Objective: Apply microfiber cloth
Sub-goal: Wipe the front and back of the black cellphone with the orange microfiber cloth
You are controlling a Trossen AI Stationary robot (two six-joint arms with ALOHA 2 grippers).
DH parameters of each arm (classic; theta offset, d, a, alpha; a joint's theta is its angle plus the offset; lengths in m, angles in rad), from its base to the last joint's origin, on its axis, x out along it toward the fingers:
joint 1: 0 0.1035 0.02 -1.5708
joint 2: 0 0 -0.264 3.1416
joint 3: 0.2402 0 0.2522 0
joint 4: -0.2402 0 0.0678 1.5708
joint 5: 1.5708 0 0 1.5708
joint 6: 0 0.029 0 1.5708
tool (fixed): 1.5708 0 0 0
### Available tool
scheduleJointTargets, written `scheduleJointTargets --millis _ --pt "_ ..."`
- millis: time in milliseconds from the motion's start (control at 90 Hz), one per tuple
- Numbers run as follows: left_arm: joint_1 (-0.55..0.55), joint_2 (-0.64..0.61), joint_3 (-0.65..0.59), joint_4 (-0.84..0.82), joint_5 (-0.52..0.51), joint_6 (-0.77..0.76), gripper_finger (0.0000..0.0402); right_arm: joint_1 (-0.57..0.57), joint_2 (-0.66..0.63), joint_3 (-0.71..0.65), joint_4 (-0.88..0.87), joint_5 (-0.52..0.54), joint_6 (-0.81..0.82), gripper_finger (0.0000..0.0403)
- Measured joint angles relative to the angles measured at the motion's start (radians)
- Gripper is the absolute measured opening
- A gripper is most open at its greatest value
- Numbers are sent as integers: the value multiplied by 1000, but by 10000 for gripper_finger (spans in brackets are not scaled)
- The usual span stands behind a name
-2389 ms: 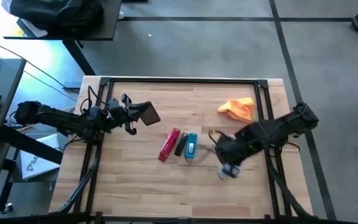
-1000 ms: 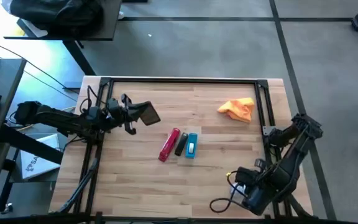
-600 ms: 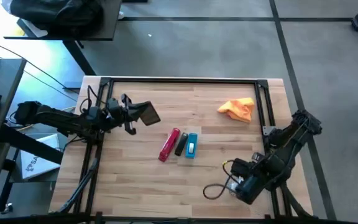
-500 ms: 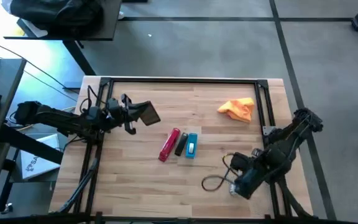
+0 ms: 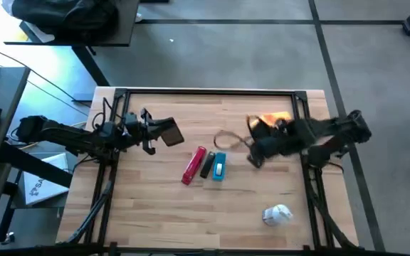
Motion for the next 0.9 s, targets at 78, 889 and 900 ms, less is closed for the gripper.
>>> scheduleJointTargets --millis 78,889,900 --pt "0 0 0 -13 5 -8 8 -113 -31 -109 1 -3 -63 179" --pt "62 11 0 -128 72 -137 8 -788 -249 -921 791 -17 -328 178" --pt "66 12 0 -128 75 -139 8 -793 -249 -926 795 -17 -328 178"
